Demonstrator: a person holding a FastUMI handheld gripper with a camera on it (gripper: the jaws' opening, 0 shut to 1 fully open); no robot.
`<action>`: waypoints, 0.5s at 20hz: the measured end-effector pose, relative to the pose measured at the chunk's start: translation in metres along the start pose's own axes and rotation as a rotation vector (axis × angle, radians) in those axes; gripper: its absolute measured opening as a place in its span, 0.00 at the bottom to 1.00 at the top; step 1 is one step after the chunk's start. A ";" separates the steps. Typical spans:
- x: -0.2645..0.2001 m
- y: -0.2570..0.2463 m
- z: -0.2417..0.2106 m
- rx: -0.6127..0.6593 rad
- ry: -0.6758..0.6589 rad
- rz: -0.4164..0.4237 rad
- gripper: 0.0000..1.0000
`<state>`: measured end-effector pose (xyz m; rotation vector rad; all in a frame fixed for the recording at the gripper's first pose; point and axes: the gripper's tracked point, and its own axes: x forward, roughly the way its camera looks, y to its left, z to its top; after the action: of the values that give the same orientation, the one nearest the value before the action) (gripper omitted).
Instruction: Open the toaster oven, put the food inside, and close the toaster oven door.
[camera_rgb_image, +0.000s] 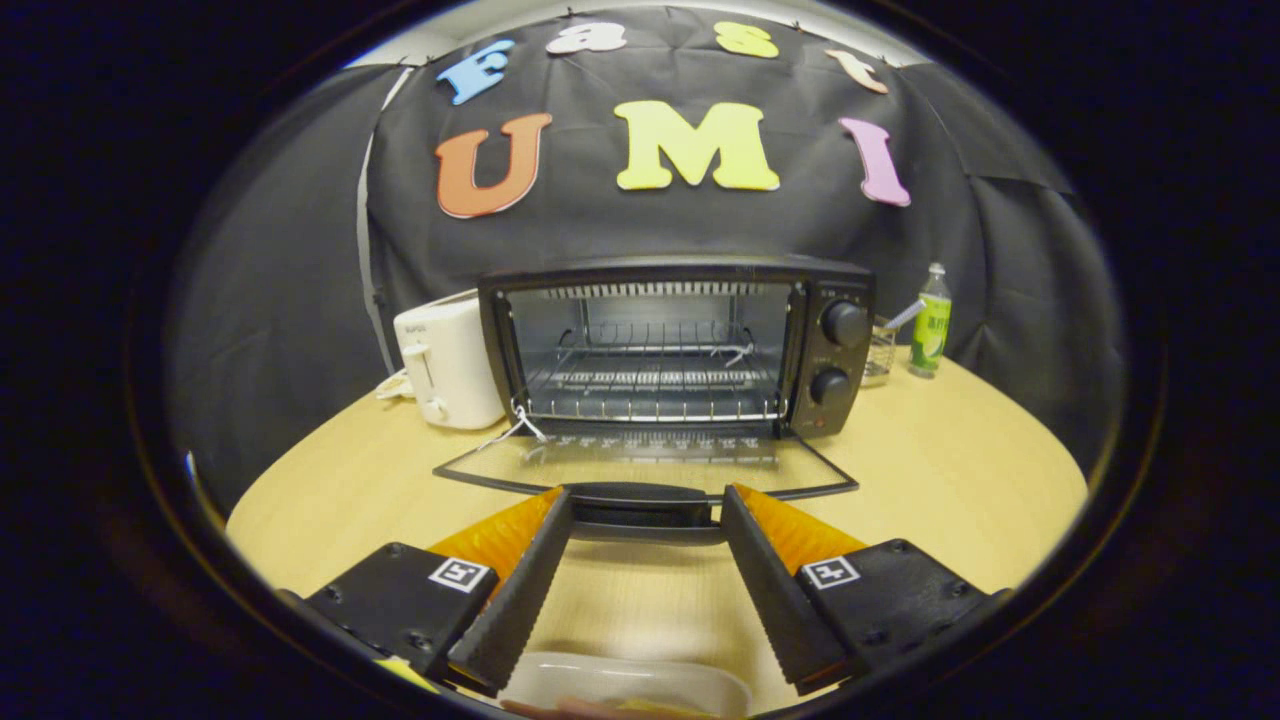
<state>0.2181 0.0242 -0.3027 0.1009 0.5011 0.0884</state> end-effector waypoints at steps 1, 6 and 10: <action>0.002 -0.001 -0.008 0.041 0.034 0.016 0.98; -0.003 0.004 -0.006 0.079 0.065 0.056 0.98; -0.033 0.003 0.021 0.005 -0.002 0.056 0.98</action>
<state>0.1987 0.0223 -0.2686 0.1196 0.4968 0.1418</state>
